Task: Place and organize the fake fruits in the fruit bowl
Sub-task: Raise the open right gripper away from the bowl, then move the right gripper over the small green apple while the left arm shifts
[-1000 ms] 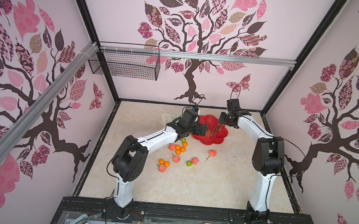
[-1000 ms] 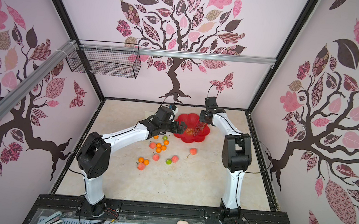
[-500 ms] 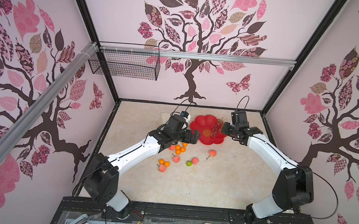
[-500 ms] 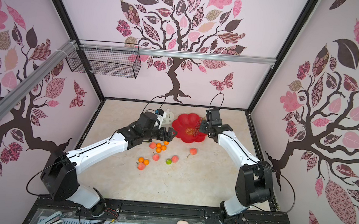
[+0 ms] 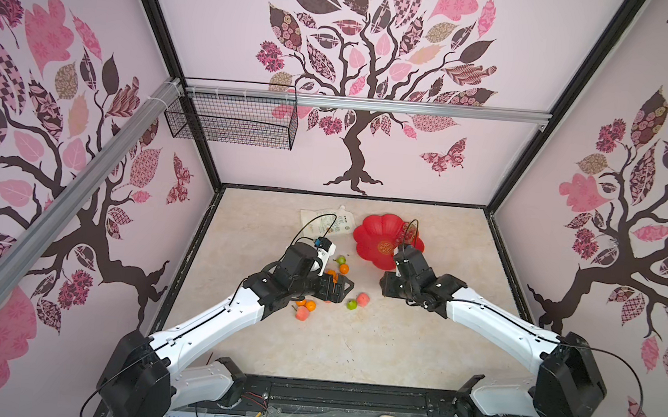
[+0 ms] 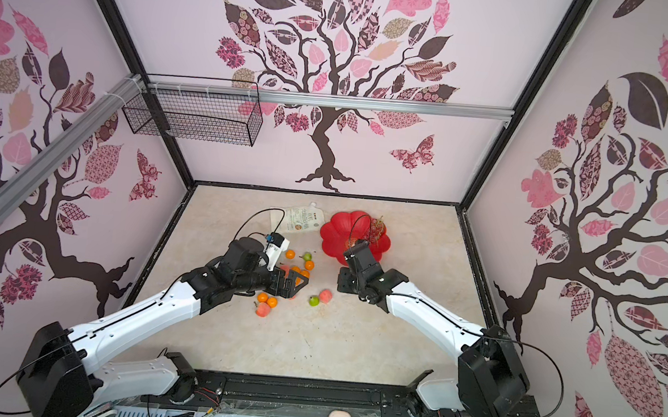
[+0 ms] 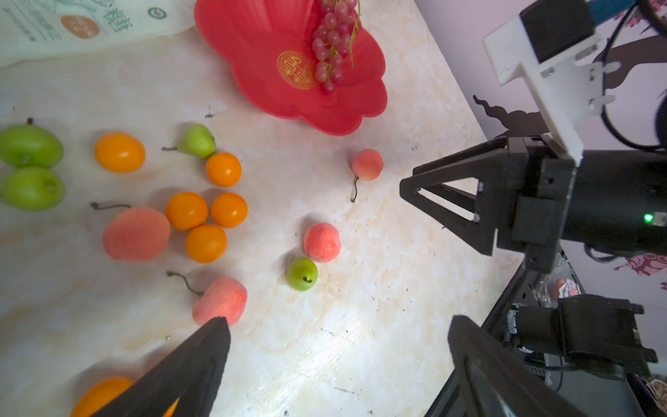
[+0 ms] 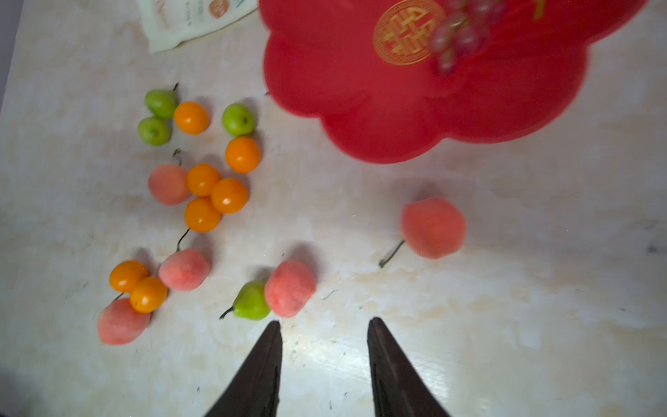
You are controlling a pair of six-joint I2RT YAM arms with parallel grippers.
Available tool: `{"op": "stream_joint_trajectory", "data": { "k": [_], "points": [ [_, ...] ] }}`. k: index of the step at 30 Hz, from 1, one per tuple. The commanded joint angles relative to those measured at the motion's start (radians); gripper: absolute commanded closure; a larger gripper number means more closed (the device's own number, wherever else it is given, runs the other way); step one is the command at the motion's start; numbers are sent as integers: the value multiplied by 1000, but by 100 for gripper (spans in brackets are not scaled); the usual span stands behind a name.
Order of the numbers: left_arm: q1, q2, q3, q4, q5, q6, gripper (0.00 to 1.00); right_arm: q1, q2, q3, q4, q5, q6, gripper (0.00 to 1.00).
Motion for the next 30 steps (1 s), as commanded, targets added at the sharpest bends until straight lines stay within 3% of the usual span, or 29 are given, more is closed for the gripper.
{"op": "stream_joint_trajectory", "data": {
  "k": [1, 11, 30],
  "points": [
    [15, -84, -105, 19, 25, -61, 2, 83, 79, 68, -29, -1, -15, 63],
    [214, -272, -276, 51, 159, -182, 2, 162, 258, 194, -108, -24, -78, 68],
    [263, -198, -300, 161, 279, -219, 2, 189, 362, 251, -132, -62, -176, 68]
  ]
}}
